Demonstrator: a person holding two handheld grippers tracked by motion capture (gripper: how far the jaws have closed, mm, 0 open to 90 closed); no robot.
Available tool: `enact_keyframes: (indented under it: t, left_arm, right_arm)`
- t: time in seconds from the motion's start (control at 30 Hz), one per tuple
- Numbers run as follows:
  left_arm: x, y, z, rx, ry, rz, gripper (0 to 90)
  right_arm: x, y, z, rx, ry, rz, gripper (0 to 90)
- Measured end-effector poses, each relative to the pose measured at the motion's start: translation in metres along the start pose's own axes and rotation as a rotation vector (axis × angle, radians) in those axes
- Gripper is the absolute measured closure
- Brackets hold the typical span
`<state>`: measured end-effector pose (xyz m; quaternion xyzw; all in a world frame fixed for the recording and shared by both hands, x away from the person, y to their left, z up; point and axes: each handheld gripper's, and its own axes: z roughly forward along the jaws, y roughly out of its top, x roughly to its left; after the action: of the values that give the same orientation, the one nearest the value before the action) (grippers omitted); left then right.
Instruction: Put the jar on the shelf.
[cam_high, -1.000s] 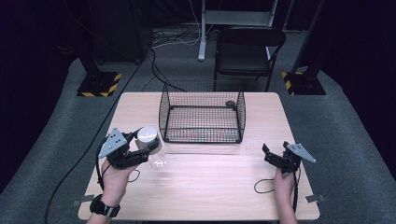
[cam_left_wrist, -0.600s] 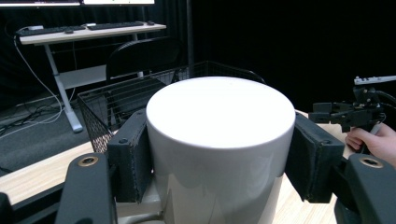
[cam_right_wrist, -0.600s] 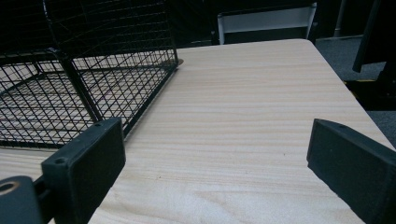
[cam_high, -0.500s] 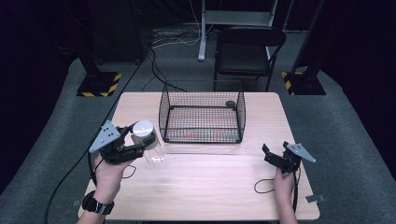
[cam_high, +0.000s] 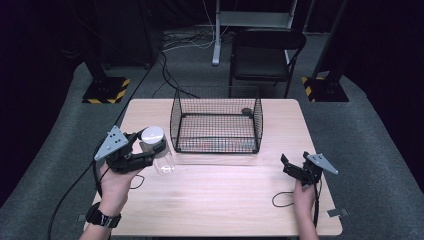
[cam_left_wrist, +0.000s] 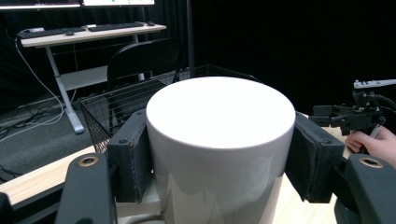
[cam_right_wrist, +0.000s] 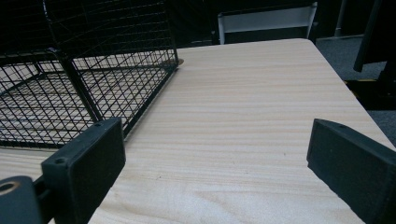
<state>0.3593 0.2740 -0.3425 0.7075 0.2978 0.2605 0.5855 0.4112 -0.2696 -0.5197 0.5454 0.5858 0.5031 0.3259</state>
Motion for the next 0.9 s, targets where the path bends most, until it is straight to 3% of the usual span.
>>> enact_keyframes:
  t: [0.4, 0.9]
  left_arm:
    - [0.007, 0.010, 0.020, -0.003, 0.011, 0.006, 32.7]
    - [0.015, 0.033, 0.067, -0.002, 0.029, 0.035, 32.7]
  right_arm:
    - [0.000, 0.000, 0.000, 0.001, 0.001, 0.000, 3.7]
    - [0.000, 0.000, 0.000, 0.003, 0.003, -0.001, 3.6]
